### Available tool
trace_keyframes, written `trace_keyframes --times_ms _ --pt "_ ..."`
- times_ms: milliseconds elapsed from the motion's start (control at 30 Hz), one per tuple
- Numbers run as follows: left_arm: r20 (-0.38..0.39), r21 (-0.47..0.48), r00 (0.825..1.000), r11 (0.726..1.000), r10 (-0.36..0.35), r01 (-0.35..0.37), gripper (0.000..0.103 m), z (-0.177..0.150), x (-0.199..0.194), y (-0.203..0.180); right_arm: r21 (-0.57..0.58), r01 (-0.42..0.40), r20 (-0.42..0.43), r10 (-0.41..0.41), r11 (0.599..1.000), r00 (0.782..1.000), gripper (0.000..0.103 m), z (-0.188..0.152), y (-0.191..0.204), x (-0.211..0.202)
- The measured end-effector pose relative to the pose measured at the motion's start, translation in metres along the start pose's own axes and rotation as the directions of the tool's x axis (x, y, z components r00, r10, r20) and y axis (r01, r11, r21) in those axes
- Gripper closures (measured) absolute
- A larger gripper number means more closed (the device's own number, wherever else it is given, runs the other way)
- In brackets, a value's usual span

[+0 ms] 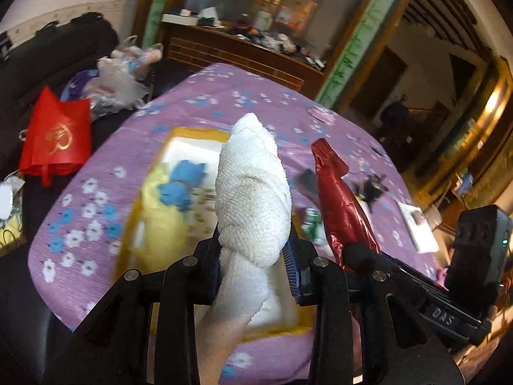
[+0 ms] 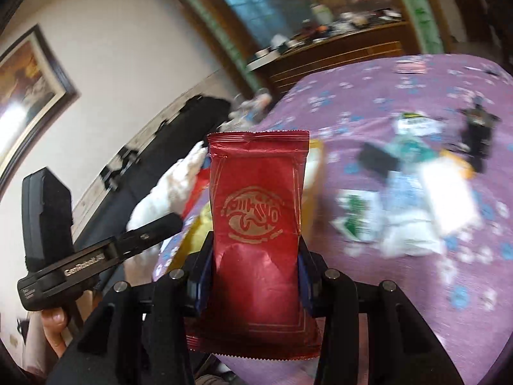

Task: Organize soft objects
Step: 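Carry the white towel and red packet into the box and release them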

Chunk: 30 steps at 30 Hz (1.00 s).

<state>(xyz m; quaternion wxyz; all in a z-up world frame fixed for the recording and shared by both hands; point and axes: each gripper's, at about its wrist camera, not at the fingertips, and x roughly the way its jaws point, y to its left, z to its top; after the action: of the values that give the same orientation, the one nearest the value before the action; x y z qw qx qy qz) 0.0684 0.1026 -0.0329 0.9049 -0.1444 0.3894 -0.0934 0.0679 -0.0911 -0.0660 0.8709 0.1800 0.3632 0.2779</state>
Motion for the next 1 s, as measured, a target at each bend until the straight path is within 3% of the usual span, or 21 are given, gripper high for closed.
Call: trace_keyframes --times_ms 100,300,467,567,700,833,933,1000 --pt "-0.018 -0.025 1.0 1.0 -0.014 0.013 0.071 -0.005 0.014 0.015 -0.018 0.026 -0.041 -0.026 1.0 0.999 0.059 0.0 0.009 0.026" --pt "-0.063 -0.078 0.998 0.997 0.015 -0.02 0.071 -0.015 0.043 0.035 -0.069 0.167 -0.075 -0.172 0.983 0.982 0.059 -0.006 0.015 0.065" --pt "-0.068 -0.085 0.996 0.995 0.053 -0.059 0.071 -0.022 0.049 0.042 -0.158 0.288 -0.041 -0.297 0.945 0.954 0.058 -0.014 0.032 0.072" --pt "-0.063 -0.092 0.997 0.995 0.041 -0.047 0.071 -0.024 0.049 0.046 -0.175 0.312 -0.034 -0.323 0.934 0.946 0.057 -0.014 0.032 0.075" --pt "-0.064 -0.1 0.998 0.995 0.023 -0.03 0.071 -0.024 0.046 0.049 -0.181 0.315 -0.044 -0.327 0.932 0.944 0.055 -0.016 0.034 0.078" --pt "-0.095 -0.153 0.99 0.984 -0.102 0.087 0.064 -0.023 0.046 0.064 -0.164 0.246 -0.085 -0.262 0.955 0.961 0.042 -0.017 0.03 0.077" --pt "-0.088 -0.159 0.984 0.978 -0.154 0.139 0.049 -0.021 0.038 0.062 -0.127 0.16 -0.08 -0.171 0.979 0.982 0.038 -0.017 0.025 0.069" --pt "-0.06 -0.15 0.987 0.979 -0.15 0.139 0.029 -0.02 0.028 0.059 -0.085 0.11 -0.077 -0.117 0.99 0.99 0.033 -0.017 0.019 0.062"
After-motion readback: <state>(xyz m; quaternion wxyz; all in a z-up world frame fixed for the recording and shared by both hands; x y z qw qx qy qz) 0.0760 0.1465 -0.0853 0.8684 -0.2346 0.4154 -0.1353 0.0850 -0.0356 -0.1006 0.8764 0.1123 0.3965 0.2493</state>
